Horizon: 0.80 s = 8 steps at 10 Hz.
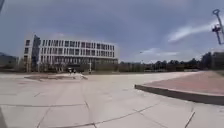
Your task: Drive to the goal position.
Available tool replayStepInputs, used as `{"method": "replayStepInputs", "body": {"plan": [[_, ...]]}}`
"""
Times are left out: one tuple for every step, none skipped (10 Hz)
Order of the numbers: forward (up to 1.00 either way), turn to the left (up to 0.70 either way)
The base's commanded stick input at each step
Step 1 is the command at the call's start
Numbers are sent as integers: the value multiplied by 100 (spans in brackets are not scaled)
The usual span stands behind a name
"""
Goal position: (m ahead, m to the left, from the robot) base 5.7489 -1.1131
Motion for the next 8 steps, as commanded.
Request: {"method": "replayStepInputs", "body": {"plan": [[100,0],[100,0],[100,0],[100,0],[100,0],[100,0],[100,0],[100,0]]}}
